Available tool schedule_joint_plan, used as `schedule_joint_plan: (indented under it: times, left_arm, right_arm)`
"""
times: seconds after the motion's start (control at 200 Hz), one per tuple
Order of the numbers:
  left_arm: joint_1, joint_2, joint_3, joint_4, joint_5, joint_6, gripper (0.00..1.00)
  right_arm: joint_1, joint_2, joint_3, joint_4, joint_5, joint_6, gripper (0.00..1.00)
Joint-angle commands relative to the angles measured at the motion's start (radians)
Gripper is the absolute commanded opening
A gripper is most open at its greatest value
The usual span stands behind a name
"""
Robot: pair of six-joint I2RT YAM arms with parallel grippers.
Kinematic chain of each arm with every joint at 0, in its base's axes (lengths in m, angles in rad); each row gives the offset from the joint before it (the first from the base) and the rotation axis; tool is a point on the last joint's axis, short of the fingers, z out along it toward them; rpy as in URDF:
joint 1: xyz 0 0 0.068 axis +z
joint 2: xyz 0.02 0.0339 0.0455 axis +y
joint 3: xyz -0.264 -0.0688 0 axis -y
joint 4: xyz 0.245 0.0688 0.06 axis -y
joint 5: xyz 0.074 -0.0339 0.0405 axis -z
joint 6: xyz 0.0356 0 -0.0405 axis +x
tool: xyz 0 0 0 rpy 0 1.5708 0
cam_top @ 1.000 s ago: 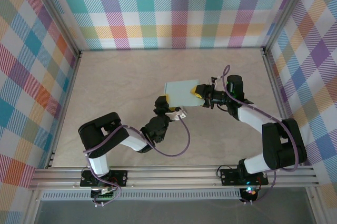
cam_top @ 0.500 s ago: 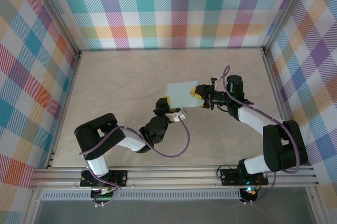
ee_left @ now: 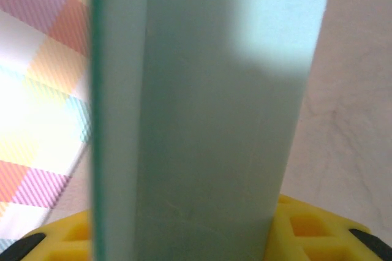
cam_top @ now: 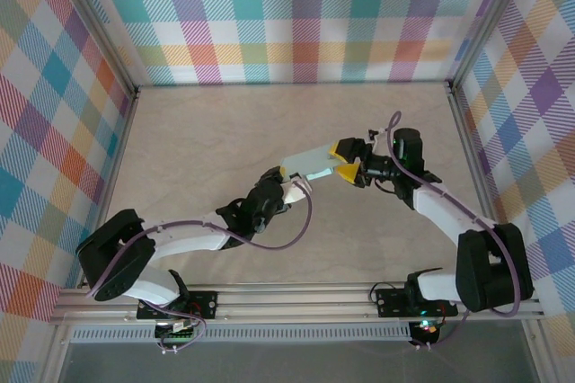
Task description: Fold the paper box
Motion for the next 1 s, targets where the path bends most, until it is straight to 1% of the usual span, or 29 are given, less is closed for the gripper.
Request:
schedule_joint_plan:
  times: [0.0,0.075,0.115,0.205,0.25,0.3,0.37,0.435,0.515,0.585,0.705,0.795,0.88,0.955,0.995]
  left_arm:
    - [0.023,-0.032,0.069,-0.29,0.11,-0.102,0.37]
    - [0.036,-0.036,0.097,-0.399,0.151,-0.129,0.37]
    - [0.041,-0.042,0.111,-0.453,0.172,-0.145,0.37]
    - [0.064,-0.063,0.147,-0.582,0.266,-0.182,0.37]
    - [0.077,-0.072,0.161,-0.634,0.307,-0.194,0.37]
    - [0.093,-0.08,0.186,-0.731,0.355,-0.206,0.38]
    - [0.112,-0.081,0.222,-0.821,0.423,-0.213,0.38]
    - [0.124,-0.067,0.256,-0.881,0.492,-0.215,0.38]
    - [0.132,-0.031,0.287,-0.897,0.532,-0.214,0.38]
    - [0.139,0.017,0.33,-0.942,0.573,-0.206,0.38]
    - [0.139,0.077,0.378,-1.009,0.597,-0.183,0.38]
    - [0.139,0.103,0.407,-1.043,0.629,-0.17,0.38]
    - [0.139,0.118,0.436,-1.085,0.646,-0.152,0.37]
    - [0.139,0.126,0.44,-1.105,0.638,-0.132,0.37]
    - [0.139,0.131,0.442,-1.108,0.624,-0.133,0.37]
  right_arm:
    - [-0.03,-0.078,0.01,-0.102,0.066,-0.115,0.89]
    - [-0.045,-0.133,0.013,-0.169,0.102,-0.191,0.9]
    - [-0.045,-0.167,0.025,-0.237,0.138,-0.272,0.91]
    - [-0.045,-0.216,0.062,-0.376,0.197,-0.427,0.91]
    - [-0.045,-0.233,0.087,-0.45,0.222,-0.515,0.9]
    - [-0.045,-0.245,0.118,-0.526,0.227,-0.623,0.87]
    - [-0.042,-0.249,0.155,-0.617,0.228,-0.759,0.81]
    - [-0.032,-0.249,0.184,-0.683,0.233,-0.869,0.8]
    - [0.006,-0.243,0.207,-0.733,0.262,-1.016,0.8]
    - [0.063,-0.227,0.233,-0.783,0.294,-1.161,0.78]
    - [0.171,-0.207,0.273,-0.856,0.421,-1.335,0.78]
    - [0.22,-0.203,0.27,-0.876,0.408,-1.499,0.77]
    - [0.228,-0.19,0.286,-0.886,0.412,-1.57,0.76]
    - [0.228,-0.164,0.313,-0.906,0.415,-1.621,0.69]
    - [0.228,-0.145,0.325,-0.917,0.419,-1.647,0.55]
